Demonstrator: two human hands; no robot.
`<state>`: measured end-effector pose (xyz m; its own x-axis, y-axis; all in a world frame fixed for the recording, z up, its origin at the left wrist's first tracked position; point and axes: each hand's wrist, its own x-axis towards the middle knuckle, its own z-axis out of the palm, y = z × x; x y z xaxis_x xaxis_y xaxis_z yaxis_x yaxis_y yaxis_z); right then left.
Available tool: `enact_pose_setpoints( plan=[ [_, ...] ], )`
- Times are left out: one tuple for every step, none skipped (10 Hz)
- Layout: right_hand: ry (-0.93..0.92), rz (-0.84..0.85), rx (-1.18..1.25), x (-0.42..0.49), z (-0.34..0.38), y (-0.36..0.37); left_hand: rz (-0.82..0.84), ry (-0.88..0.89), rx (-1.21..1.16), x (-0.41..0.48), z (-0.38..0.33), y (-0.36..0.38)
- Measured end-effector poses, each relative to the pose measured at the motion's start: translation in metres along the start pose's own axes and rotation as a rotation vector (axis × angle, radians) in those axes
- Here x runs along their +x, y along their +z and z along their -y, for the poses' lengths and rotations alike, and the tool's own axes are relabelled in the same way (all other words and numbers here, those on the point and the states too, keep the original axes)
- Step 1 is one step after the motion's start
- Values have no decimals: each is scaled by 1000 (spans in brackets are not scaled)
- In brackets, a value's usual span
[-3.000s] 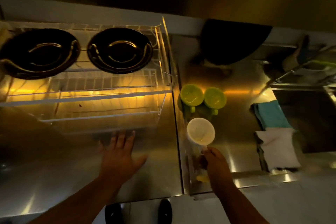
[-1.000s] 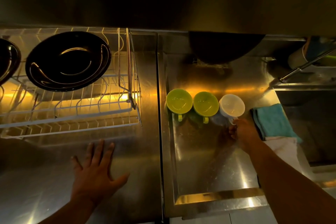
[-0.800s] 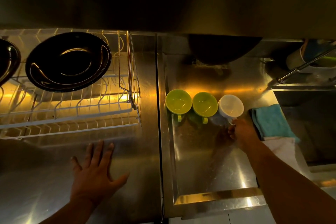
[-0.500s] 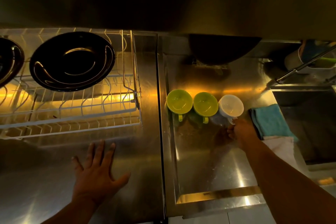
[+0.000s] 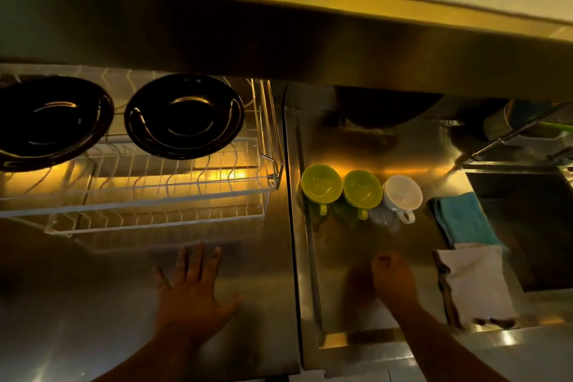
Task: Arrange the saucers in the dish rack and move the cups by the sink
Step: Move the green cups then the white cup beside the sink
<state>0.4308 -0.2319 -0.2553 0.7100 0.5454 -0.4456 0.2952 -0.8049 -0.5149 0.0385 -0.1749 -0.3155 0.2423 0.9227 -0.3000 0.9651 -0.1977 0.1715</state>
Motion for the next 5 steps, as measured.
enact_pose_setpoints(
  plan=[
    [-103, 113, -71, -22, 5, 14, 40, -9, 22, 1, 0, -3],
    [-258, 264, -164, -51, 27, 26, 118, -9, 27, 3, 3, -9],
    [-330, 341, -231, -68, 43, 30, 175, -6, -9, 3, 5, -21],
    [-433, 411, -302, -91, 71, 32, 234, 14, -110, 10, 13, -43],
    [-479, 478, -325, -105, 80, 33, 290, 35, -219, 15, 22, -58]
  ],
)
